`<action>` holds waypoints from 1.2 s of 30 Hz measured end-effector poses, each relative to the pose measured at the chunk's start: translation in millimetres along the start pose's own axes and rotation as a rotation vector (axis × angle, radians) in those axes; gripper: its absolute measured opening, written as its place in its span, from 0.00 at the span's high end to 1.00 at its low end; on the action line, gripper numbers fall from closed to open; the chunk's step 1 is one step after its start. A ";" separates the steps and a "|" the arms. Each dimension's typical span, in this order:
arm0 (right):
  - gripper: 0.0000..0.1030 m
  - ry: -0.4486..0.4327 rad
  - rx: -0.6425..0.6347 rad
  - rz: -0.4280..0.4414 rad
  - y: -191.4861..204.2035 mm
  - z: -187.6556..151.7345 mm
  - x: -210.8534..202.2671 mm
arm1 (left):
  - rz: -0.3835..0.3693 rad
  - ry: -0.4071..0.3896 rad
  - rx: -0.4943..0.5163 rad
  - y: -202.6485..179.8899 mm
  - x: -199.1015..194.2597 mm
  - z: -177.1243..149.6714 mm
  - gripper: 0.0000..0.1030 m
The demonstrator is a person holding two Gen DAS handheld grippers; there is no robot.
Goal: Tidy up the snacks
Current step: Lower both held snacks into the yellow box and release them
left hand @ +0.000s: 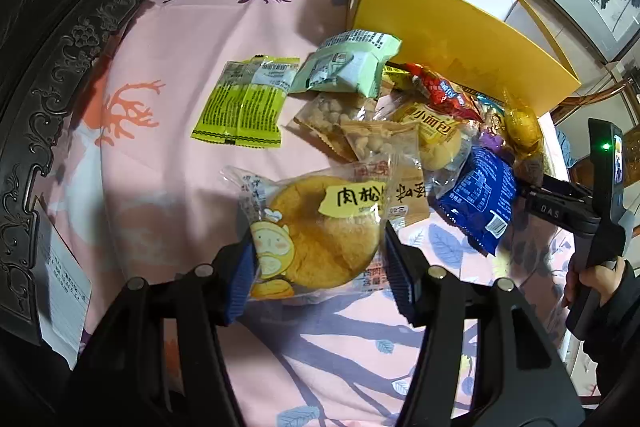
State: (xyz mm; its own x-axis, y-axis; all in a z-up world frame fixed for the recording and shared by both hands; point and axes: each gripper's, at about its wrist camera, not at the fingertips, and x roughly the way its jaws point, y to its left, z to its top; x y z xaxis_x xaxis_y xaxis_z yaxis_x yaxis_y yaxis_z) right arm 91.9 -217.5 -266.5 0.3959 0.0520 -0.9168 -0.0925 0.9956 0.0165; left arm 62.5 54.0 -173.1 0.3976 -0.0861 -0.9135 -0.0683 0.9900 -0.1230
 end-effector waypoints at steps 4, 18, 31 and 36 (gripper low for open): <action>0.66 -0.013 0.047 0.034 -8.6 -7.7 -13.0 | -0.007 0.001 -0.006 0.3 -0.3 1.1 0.43; 0.67 -0.117 0.076 0.117 -4.6 -36.3 -87.2 | -0.050 -0.037 0.108 -47.3 -13.1 27.8 0.43; 0.67 -0.247 0.046 0.129 9.3 97.2 -136.8 | -0.099 -0.141 0.189 -123.6 -33.2 155.6 0.42; 0.67 -0.267 0.045 0.120 9.6 133.4 -138.8 | -0.092 -0.156 0.226 -142.1 -31.7 187.7 0.42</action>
State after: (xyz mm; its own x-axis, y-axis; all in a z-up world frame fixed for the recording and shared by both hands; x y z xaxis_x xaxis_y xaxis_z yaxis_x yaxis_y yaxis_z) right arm 158.0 -204.7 -85.9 0.6115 0.1819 -0.7701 -0.1148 0.9833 0.1412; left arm 231.3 -63.1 -53.9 0.5296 -0.1763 -0.8297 0.1731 0.9800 -0.0977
